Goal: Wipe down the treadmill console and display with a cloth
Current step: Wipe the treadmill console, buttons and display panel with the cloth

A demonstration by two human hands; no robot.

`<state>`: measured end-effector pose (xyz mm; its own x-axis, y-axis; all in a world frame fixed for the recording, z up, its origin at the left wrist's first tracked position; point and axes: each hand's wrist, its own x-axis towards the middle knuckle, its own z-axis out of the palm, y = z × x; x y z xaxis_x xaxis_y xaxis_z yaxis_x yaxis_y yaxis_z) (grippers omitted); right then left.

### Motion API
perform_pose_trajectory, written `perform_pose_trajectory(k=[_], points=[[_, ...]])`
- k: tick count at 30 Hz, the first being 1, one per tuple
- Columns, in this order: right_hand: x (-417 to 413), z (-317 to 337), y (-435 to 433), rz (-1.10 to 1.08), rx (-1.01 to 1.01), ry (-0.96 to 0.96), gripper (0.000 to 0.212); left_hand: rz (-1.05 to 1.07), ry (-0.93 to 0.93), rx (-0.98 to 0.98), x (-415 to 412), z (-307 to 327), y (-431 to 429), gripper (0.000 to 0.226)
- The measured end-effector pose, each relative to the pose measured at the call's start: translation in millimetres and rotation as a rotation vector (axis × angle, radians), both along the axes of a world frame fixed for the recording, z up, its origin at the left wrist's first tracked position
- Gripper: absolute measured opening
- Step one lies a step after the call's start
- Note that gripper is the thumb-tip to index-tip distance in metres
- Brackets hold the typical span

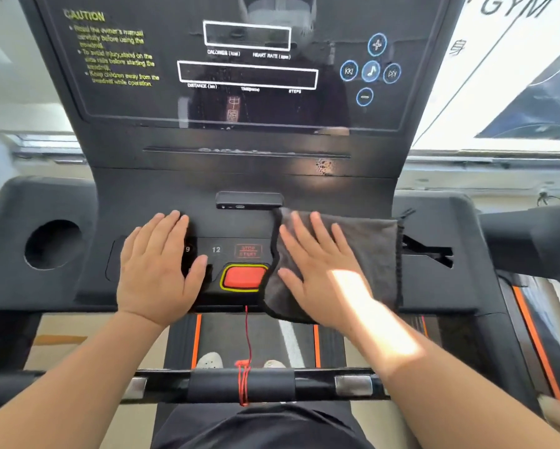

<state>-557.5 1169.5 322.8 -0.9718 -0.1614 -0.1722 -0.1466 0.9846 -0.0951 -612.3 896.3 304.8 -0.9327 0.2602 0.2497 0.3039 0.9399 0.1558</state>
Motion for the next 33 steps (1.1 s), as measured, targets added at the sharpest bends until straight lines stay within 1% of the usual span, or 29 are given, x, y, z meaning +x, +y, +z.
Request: perform_pose_trajectory(k=[3,6,8,10,14,16,20,21,23,25,28,31,33], points=[[27.7,-6.9,15.6,0.034,0.004,0.012,0.068,0.003,0.006,0.0,0.0,-1.0,0.6,0.069],[39.6,-10.0,47.9,-0.088,0.066,0.008,0.078,0.003,0.007,0.005,-0.4,-0.7,0.4,0.068],[29.6,-7.0,68.3,-0.226,0.092,0.008,0.087,0.003,0.001,0.011,-0.3,-0.8,0.3,0.068],[8.8,-4.7,74.0,-0.332,0.109,0.013,0.091,-0.006,0.005,0.019,-1.1,-0.9,-0.6,0.068],[-33.0,-3.4,41.7,-0.452,0.102,0.053,0.094,-0.007,0.001,0.017,-1.5,-1.1,-0.8,0.068],[-39.3,-2.5,25.3,-0.375,0.101,0.057,0.09,-0.008,0.004,0.015,-1.6,-2.1,-0.7,0.068],[-6.9,-5.3,11.4,0.011,0.054,0.043,0.073,-0.011,0.002,0.018,-1.7,-2.3,-1.3,0.068],[6.7,-6.5,14.3,0.073,0.029,0.04,0.07,-0.008,0.0,0.016,-1.4,-1.7,-0.8,0.068],[30.0,-9.5,31.0,0.108,0.023,0.034,0.07,-0.006,0.005,0.019,-1.3,-1.2,0.0,0.068],[38.4,-12.0,55.1,0.05,0.064,0.032,0.076,-0.009,0.007,0.024,-1.9,-1.5,-0.4,0.067],[18.1,-9.1,76.1,-0.134,0.103,0.026,0.086,-0.005,-0.006,0.017,-1.2,-1.9,-0.6,0.068],[-16.6,-6.4,53.3,-0.297,0.098,0.067,0.089,-0.002,-0.016,0.015,-1.1,-1.3,-1.2,0.068],[-36.4,-5.6,29.1,-0.344,0.082,0.103,0.088,-0.001,-0.018,0.017,-1.5,-1.1,-1.6,0.068]])
